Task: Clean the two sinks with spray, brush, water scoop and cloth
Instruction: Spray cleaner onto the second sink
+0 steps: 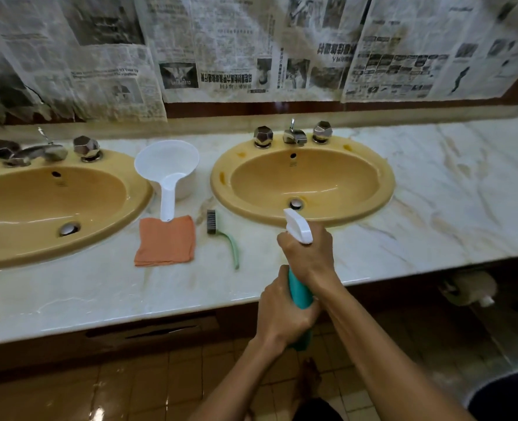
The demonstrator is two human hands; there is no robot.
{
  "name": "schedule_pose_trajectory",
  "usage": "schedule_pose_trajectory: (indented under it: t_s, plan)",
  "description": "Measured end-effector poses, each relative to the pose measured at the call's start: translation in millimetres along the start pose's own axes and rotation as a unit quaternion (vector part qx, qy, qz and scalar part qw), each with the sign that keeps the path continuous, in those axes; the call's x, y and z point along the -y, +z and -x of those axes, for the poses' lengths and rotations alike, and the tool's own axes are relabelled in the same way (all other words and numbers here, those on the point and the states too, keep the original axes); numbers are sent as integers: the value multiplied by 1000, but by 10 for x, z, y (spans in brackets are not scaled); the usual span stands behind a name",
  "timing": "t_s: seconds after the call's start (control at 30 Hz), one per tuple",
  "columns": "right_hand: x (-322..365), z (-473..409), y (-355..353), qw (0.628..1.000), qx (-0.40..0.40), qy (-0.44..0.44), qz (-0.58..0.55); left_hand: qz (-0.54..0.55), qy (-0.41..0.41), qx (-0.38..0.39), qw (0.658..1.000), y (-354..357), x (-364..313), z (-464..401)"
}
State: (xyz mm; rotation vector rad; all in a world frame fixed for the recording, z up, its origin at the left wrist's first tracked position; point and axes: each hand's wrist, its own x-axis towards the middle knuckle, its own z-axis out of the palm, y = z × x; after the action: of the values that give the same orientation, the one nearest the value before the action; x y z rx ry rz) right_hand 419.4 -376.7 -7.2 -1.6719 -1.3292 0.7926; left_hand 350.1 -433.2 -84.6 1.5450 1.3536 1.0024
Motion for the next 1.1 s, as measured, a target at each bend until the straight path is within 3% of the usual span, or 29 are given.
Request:
schedule_pose_trajectory:
  t_s: [0.13,0.63,0.8,1.1]
  plan:
    - [-102,104,-116,1000,-27,4,-6,-13,41,21,999,112,75,42]
    - [-420,215,-227,998,-61,26,-16,-37,44,72,996,317,234,123]
    - [-495,142,-390,989,-114,90,-21,-98,52,127,986,411,170,-12]
    - [-543,1,-944,972,-204,114,-22,-92,105,203,969,807,-193,-261]
